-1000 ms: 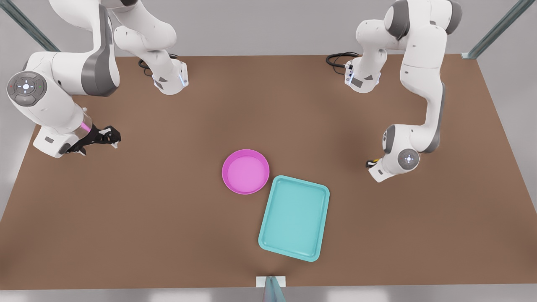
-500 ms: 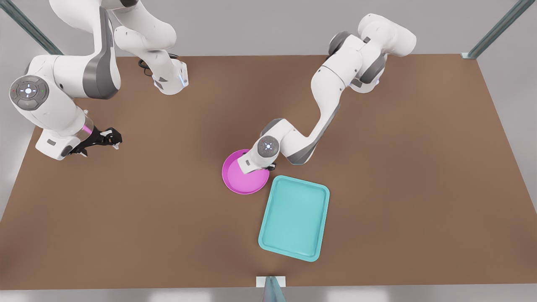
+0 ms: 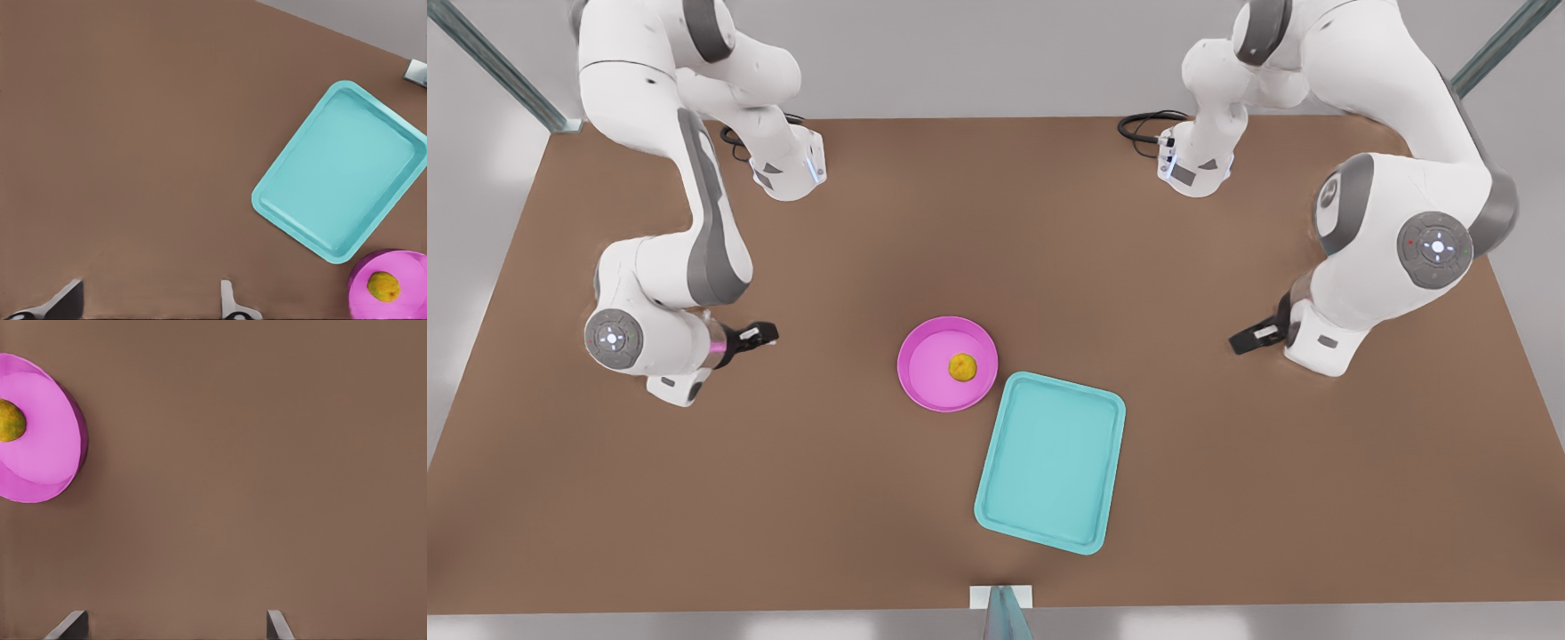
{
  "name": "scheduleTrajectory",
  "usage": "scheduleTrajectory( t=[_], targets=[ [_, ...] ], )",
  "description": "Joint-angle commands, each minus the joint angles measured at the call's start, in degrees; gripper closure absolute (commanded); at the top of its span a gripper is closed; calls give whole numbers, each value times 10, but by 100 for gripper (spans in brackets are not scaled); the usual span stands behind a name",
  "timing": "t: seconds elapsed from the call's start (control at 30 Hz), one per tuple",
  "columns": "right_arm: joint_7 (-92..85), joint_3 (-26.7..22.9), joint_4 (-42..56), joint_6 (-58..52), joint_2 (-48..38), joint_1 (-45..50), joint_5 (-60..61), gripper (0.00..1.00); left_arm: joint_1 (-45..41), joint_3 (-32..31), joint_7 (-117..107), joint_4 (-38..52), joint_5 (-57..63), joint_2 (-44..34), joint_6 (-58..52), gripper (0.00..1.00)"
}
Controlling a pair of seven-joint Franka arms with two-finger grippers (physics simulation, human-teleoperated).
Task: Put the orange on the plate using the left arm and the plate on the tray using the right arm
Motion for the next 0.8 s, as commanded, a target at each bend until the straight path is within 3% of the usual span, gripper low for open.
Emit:
scheduleTrajectory(
  t=[0.0, 0.07, 0.23, 0.67, 0.7, 0.73, 0.77],
  targets=[
    [-6, 1, -38, 117, 15, 11, 96, 0, 56, -75, 198, -92, 65, -83, -21, 0],
    [-7, 4, -63, 173, 31, 46, 138, 0, 56, -74, 207, -59, 68, -68, -76, 0],
    [1, 3, -85, 361, 116, 105, 187, 0, 62, -67, 209, -41, 64, -66, -87, 0],
    [-5, 26, -67, 365, 196, 149, 243, 0, 62, -62, 209, -40, 60, -69, -104, 0],
    [-6, 27, -67, 364, 196, 149, 242, 6, 62, -63, 209, -41, 61, -68, -104, 0],
    [-6, 28, -67, 364, 197, 149, 242, 20, 62, -62, 209, -40, 61, -68, -104, 0],
    [-6, 30, -67, 364, 198, 149, 242, 25, 62, -62, 209, -40, 61, -68, -103, 0]
  ],
)
